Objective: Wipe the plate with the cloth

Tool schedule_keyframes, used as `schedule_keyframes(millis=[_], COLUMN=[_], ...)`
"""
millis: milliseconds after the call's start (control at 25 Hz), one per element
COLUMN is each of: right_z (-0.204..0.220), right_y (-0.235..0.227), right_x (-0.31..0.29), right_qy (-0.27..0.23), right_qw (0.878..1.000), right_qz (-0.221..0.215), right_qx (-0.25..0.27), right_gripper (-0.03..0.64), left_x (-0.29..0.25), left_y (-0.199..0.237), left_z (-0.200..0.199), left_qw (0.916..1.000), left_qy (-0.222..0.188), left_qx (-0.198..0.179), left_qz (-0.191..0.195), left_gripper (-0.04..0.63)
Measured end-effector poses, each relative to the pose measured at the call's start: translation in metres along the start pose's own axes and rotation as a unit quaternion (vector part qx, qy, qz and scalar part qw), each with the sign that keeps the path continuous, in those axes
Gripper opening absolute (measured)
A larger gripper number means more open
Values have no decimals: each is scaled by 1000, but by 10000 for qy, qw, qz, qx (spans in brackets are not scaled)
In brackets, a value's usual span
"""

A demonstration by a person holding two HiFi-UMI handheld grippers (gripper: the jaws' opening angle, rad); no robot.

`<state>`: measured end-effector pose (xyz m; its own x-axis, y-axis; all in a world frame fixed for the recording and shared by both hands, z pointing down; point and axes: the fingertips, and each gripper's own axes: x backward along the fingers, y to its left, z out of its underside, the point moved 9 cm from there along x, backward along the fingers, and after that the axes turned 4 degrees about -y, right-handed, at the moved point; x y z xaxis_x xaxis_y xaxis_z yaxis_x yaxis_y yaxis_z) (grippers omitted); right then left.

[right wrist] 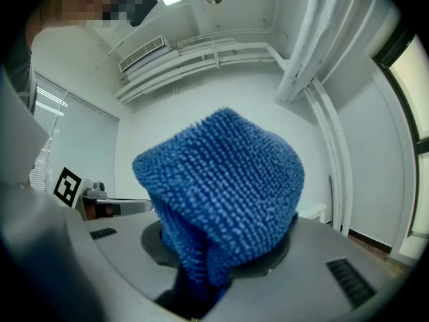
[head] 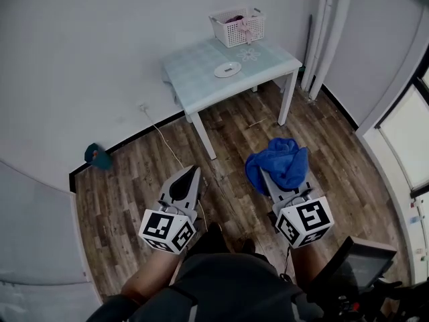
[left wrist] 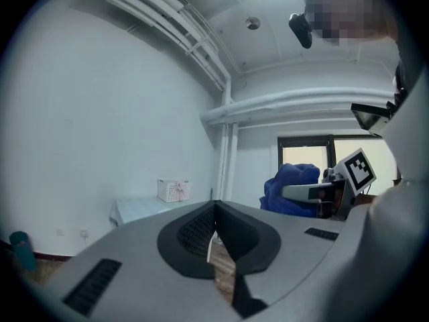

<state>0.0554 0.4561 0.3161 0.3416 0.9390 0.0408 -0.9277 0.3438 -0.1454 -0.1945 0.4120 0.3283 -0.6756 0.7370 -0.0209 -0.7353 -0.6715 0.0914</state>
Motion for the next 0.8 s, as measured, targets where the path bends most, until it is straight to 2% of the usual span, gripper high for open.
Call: schedule_keyframes(millis=[240,400,600,800], right_z=[-1,-6,-7,-5], right_y=[-11,-12,-16,-24], right_x=[-51,-90,-140,-183], right_qy=[-18,-149,-85,11], right_qw=[9998,9992,9992,9989], right_qz=[120,308,283,397], right_qx=[129,226,264,231], right_gripper=[133,133,133,133], left_x=[-41,-62,-84,-108], left_y=[44,86,134,164], left_z=[3,-10,-12,-13], left_qw=[9997,9993,9992,9987], left_qy=[-134,-320,-308,-289], left_qx=[146,-84,164,295], left_qz=[145,171,186,301], left_gripper=[9,9,9,9])
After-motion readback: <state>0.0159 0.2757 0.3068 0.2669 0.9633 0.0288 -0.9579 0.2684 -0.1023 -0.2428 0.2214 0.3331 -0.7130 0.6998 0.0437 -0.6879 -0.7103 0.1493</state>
